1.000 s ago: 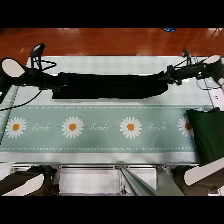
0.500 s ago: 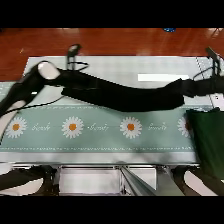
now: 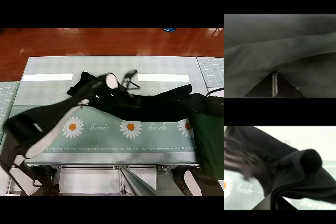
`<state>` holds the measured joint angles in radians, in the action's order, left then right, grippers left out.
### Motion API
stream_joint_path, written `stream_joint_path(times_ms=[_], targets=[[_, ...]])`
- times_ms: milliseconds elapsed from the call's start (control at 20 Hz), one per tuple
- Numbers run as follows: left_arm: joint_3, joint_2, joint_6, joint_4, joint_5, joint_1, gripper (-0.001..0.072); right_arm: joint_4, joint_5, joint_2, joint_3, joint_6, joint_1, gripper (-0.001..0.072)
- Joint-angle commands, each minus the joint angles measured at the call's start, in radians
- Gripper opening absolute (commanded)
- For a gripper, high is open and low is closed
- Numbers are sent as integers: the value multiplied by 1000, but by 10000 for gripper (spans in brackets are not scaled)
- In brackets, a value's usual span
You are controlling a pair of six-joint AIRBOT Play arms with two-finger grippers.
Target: Fold the shirts.
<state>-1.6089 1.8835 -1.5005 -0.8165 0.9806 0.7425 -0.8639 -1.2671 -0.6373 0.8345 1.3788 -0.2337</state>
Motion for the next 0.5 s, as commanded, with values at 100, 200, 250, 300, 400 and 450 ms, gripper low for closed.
stream_joint_path(times_ms=[100, 200, 250, 300, 400, 450], targets=[[-41, 82, 49, 100, 42, 124, 19, 61, -5, 24, -6, -3, 0, 19], [-79, 79, 80, 88, 117, 84, 19, 66, -5, 22, -6, -3, 1, 19], [-102, 66, 79, 44, 165, 41, 19, 82, -5, 18, -6, -3, 1, 19], [-113, 42, 74, -17, 207, -8, 19, 117, -5, 9, -4, -15, 1, 19], [-112, -43, 70, -141, 306, -139, 19, 214, -5, -28, 2, -56, 7, 19], [-109, -99, 52, -213, 355, -216, 19, 229, 6, -56, 18, -61, 38, 19]])
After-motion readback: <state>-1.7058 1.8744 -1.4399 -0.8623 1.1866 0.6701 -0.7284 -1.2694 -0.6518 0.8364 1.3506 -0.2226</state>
